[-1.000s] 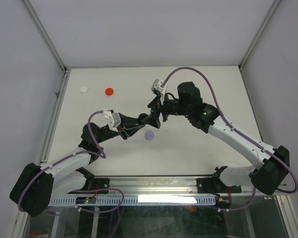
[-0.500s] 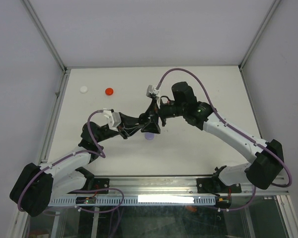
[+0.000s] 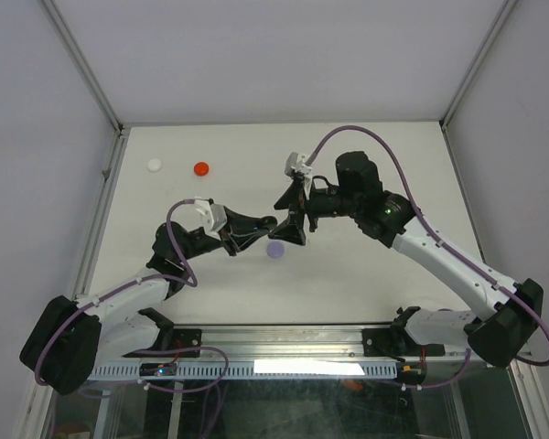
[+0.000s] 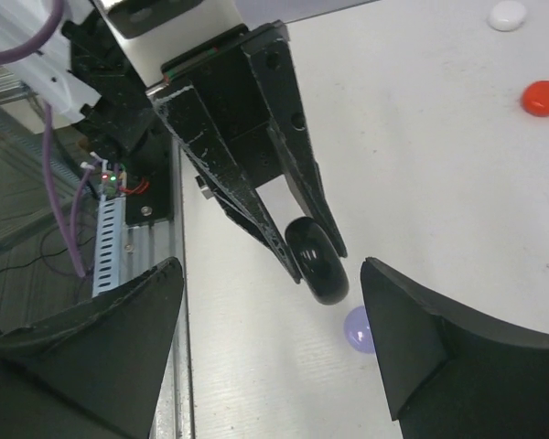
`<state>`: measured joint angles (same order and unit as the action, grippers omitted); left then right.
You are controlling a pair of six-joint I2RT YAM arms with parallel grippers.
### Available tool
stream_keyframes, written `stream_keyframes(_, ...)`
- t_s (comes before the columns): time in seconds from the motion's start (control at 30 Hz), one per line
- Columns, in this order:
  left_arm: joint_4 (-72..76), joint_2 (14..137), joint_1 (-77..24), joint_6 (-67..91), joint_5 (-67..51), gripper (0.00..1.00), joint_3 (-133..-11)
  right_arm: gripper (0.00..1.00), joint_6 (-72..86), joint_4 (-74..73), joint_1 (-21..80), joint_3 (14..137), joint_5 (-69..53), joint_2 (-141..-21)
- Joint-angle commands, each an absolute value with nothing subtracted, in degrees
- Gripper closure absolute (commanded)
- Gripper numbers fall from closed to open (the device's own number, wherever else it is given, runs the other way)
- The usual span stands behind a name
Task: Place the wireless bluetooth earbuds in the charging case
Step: Close the charging case, then place the charging case at the center of the board.
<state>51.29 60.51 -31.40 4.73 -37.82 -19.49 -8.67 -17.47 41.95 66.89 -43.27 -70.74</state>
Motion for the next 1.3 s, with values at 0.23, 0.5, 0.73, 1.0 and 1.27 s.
stream_keyframes(0.23, 47.8, 64.3, -31.0, 15.0, -31.6, 1.0, -24.5, 0.18, -2.5, -15.5, 41.7, 60.0, -14.2, -59.5)
stream_keyframes(0.5, 36.6, 64.8, -31.0, 32.3, -21.6, 1.0, -24.3, 0.18, 2.0, -15.6, 41.7, 51.6, 3.9, -52.2)
stream_keyframes(0.73, 33.4, 64.3, -31.0, 44.1, -14.4, 1.0, -17.3, 0.18, 3.3, -16.2, 41.7, 49.3, 7.9, -51.0)
stream_keyframes(1.0, 32.0, 69.5, -31.1, 49.9, -12.8, 0.98, -14.9, 0.18, 3.2, -14.6, 41.8, 47.5, 8.9, -49.9)
stream_keyframes(1.27, 30.0, 77.9, -31.1, 51.6, -11.6, 0.82, -17.7, 0.18, 3.0, -14.6, 41.7, 47.0, 9.7, -49.6)
